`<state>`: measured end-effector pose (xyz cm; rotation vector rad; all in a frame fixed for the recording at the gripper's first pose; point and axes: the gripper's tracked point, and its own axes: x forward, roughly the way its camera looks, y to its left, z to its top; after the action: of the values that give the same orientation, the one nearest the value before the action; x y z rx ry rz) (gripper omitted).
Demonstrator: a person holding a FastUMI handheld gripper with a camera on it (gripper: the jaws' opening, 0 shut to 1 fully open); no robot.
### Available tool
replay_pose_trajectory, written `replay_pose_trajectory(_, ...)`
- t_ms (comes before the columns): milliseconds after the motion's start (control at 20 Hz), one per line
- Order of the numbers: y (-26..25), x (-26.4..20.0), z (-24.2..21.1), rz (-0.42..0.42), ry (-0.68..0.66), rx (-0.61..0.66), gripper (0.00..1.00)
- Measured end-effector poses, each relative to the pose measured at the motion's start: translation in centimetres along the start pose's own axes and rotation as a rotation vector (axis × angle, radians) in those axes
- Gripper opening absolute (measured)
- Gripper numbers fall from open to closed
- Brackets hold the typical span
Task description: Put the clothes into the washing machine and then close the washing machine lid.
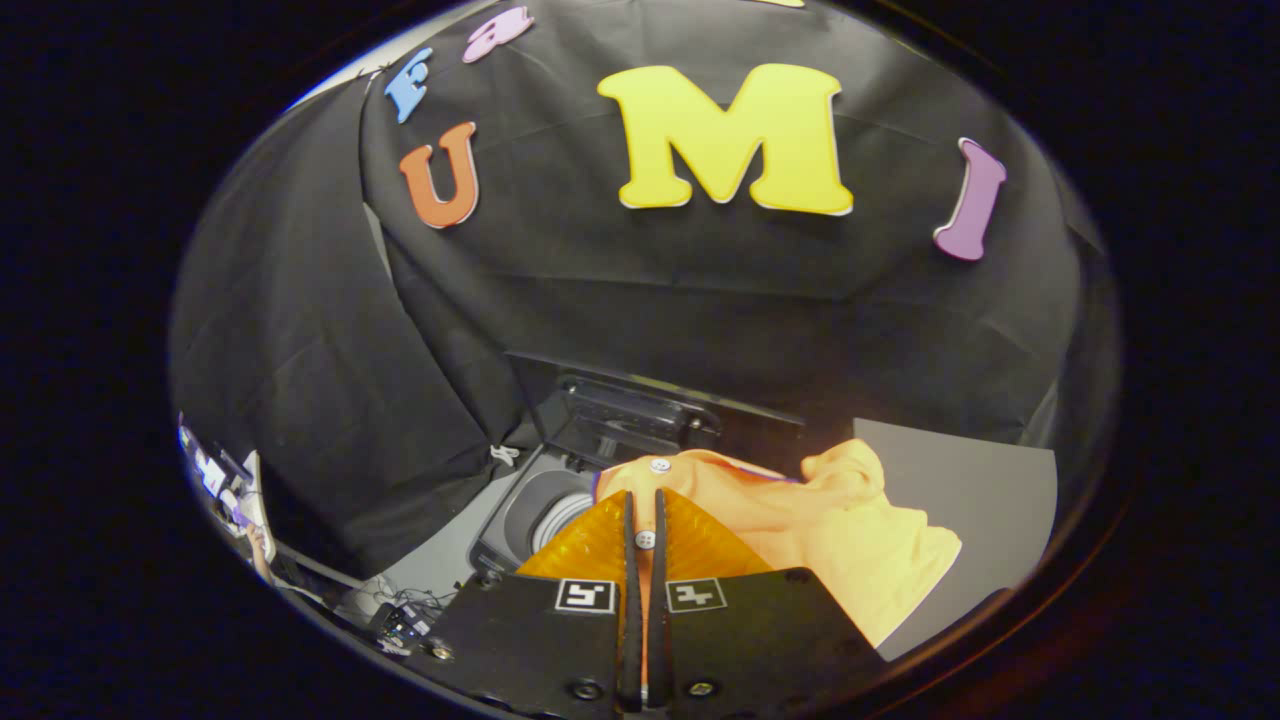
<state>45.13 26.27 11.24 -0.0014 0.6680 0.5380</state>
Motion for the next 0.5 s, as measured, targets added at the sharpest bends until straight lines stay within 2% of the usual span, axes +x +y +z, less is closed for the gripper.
replay_pose_trajectory(500, 6.4, 3.7, -0.9, 0.088, 0.046, -0.045, 0.05)
